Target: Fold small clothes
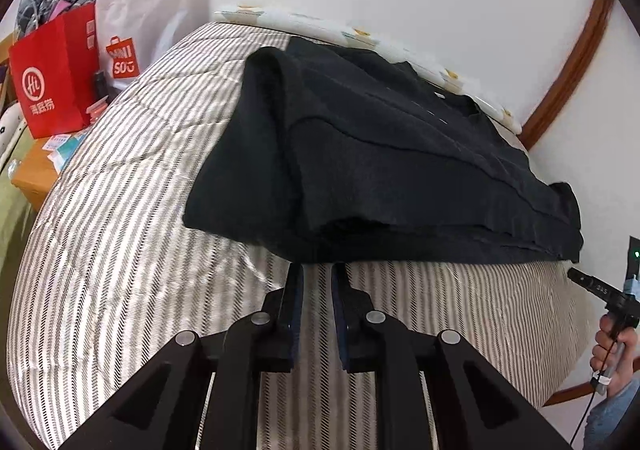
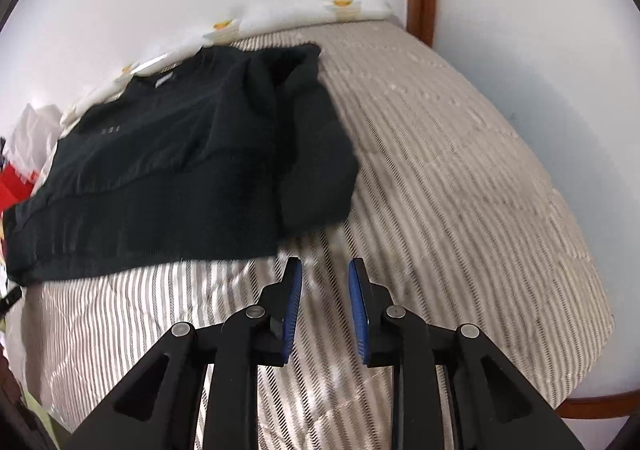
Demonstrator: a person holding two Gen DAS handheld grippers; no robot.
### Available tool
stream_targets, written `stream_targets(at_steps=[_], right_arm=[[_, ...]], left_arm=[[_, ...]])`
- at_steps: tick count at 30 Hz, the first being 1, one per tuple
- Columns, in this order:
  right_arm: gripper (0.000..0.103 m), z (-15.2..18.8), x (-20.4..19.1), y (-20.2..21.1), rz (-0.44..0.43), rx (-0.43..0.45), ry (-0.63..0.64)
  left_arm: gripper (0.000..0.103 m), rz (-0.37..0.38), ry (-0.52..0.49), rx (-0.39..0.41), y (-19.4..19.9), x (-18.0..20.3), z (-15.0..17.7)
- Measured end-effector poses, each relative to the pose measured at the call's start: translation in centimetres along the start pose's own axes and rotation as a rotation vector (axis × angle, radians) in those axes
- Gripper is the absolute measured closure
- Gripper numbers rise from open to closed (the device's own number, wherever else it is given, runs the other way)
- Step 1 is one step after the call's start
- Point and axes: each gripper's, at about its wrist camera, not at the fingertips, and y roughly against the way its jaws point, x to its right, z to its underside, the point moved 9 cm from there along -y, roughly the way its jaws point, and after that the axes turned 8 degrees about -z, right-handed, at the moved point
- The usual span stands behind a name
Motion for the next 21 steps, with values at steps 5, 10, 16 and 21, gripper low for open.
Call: stream_targets(at_steps=[5,10,16,21], right_arm=[[0.079,0.6,-1.6,-0.7,-0.012,-0.013,0.028],[0.079,0.4,-3.3,-1.0,-0.005,-0.025,0.080],[0.079,-0.1,-4.9,-1.9,-0.010,-0.047,0.098],[0.079,-1.1,-6.0,-1.8,-0.024,-0.027,0.108]], left_arm=[[0.089,0.015,-0.036,0.006,0.3,1.0,0.2],[0.089,0.032,-0.045,0.006,0.2,1.1,-0.1],[0.089,0.058,-0.042,0.004,0.1,1.0,-0.7],[0.089,0.100,-0.033,-0.002,-0.3,1.0,-1.5]])
